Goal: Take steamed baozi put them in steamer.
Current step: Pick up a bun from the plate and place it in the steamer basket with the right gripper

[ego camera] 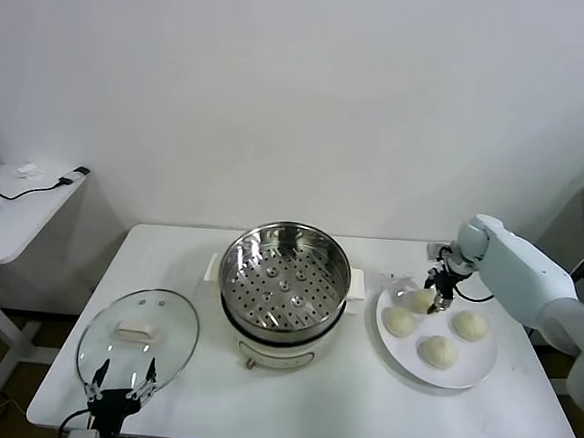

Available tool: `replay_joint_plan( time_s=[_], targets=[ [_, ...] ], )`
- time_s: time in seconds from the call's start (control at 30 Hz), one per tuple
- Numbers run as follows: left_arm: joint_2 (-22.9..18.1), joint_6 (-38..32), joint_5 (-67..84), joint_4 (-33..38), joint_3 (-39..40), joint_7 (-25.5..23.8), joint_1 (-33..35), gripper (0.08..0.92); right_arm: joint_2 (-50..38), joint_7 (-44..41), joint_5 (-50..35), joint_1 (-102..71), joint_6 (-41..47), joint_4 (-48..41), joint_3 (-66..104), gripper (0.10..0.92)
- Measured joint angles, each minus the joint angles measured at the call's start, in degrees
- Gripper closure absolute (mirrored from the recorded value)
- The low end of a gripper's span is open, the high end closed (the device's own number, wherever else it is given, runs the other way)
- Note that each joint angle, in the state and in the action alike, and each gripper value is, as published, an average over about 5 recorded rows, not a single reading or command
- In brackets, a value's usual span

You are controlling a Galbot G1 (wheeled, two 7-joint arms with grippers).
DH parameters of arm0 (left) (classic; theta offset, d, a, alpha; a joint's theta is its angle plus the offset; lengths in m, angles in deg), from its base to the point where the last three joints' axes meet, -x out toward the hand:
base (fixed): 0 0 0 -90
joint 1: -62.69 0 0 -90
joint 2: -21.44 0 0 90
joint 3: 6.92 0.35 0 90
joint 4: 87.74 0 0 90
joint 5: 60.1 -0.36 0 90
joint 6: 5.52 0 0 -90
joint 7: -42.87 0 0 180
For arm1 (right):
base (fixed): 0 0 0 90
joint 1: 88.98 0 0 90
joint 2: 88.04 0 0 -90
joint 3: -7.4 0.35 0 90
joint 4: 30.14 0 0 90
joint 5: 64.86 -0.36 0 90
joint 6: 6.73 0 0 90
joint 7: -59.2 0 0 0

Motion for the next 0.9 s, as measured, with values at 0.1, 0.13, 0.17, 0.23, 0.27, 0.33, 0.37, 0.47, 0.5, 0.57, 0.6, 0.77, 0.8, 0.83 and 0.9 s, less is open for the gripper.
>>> replay_joint_plan(
  time_s=[0.1,0.13,0.17,0.23,0.27,0.33,0.37,0.47,0.5,0.57,0.6,0.77,0.8,0.83,0.9],
  targets=[
    [-0.2,0.0,-0.2,0.3,0.2,0.0,0.1,0.177,-1.6,-0.7,-1.5,3.4,-0.5,4.2,-2.1,0.372],
    [-0.2,0.0,-0.3,0.4,0.3,0.0,0.1,0.177,-2.1,-1.0,-1.9,4.7,-0.8,5.9,-2.9,0.372],
    [-0.3,0.0,-0.4,0.5,0.5,0.0,0.1,0.177,-2.5,-1.3,-2.3,6.3,-1.1,7.7,-3.8,0.372],
    [-0.4,0.0,-0.6,0.8,0.7,0.0,0.1,0.177,-3.1,-1.6,-3.0,9.7,-2.0,11.4,-5.6,0.372],
    [-0.5,0.0,-0.6,0.9,0.8,0.0,0.1,0.177,-3.2,-1.7,-3.4,11.5,-2.5,13.4,-6.5,0.372],
    [-0.5,0.0,-0.8,1.1,1.0,-0.1,0.2,0.177,-3.3,-1.7,-4.3,15.3,-3.6,17.5,-8.5,0.372],
    [-0.5,0.1,-0.8,1.3,1.1,-0.1,0.3,0.177,-3.1,-1.7,-4.9,17.3,-4.2,19.7,-9.6,0.372],
    [-0.5,0.2,-1.0,1.6,1.3,-0.2,0.5,0.177,-2.0,-1.3,-7.3,22.9,-6.1,26.2,-13.0,0.372],
    [-0.5,0.3,-1.0,1.8,1.3,-0.2,0.5,0.177,-1.4,-1.0,-8.1,24.5,-6.8,28.4,-14.2,0.372],
    [-0.5,0.4,-1.0,2.1,1.4,-0.3,0.7,0.177,-0.1,-0.5,-9.3,27.2,-8.4,32.1,-16.4,0.372],
    [-0.5,0.4,-1.0,2.3,1.4,-0.3,0.8,0.177,0.7,-0.1,-9.7,28.4,-9.4,33.8,-17.5,0.372],
    [-0.5,0.5,-1.2,3.0,1.5,-0.4,1.3,0.177,5.2,1.4,-9.1,31.7,-15.7,38.6,-21.8,0.372],
    [-0.5,0.5,-1.2,3.2,1.5,-0.4,1.4,0.177,6.1,1.7,-8.4,32.0,-17.2,38.8,-22.3,0.372],
    [-0.5,0.5,-1.3,3.3,1.5,-0.4,1.5,0.177,7.0,2.0,-7.5,32.1,-18.7,38.8,-22.7,0.372],
    [-0.6,0.4,-1.5,3.6,1.6,-0.4,1.7,0.177,8.8,2.6,-5.3,31.8,-21.6,38.1,-23.3,0.372]
  ],
)
